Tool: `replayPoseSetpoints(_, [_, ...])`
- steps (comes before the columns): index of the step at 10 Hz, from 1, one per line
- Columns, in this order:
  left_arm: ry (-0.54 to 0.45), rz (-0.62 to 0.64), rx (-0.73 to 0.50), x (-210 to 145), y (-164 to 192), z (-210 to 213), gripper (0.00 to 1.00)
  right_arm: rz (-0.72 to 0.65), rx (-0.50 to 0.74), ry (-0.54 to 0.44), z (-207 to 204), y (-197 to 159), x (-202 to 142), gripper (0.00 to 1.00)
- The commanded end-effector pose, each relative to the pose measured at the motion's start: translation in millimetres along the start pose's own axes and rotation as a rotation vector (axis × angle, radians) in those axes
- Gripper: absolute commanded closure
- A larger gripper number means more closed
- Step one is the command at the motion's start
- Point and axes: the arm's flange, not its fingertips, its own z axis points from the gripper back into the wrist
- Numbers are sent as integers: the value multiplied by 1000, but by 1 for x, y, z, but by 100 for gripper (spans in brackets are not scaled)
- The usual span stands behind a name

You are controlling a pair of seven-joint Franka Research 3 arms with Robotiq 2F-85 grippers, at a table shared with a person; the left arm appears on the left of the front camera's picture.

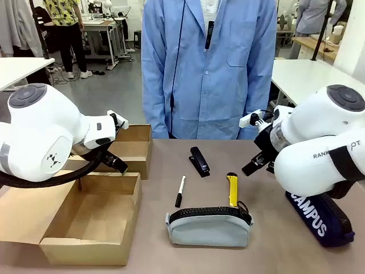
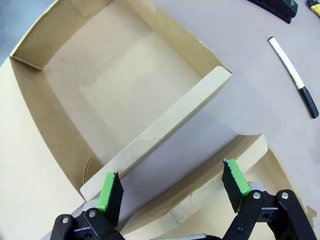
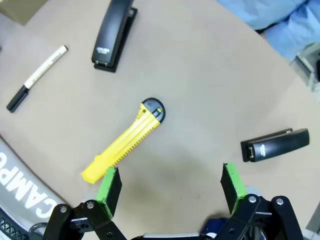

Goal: Place items inside the box.
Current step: Pick up a Pencil pouch or Stapler and place it inside the Mailer Box closest to the robot.

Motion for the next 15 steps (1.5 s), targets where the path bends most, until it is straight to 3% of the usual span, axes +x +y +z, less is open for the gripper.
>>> replayPoseSetpoints(1, [0,0,0,0,0,0,0,0,0,0,0,0,0,0])
replayPoseSetpoints(12, [0,0,0,0,0,0,0,1,0,0,0,0,0,0])
replayPoseSetpoints(13, [-35,-46,-53,4,1,29,0,34,6,11,19,-5,2,0])
replayPoseSetpoints(15, [-106,-21,-252,6,18,122,0,-8,134,73,95,-34,-3,0])
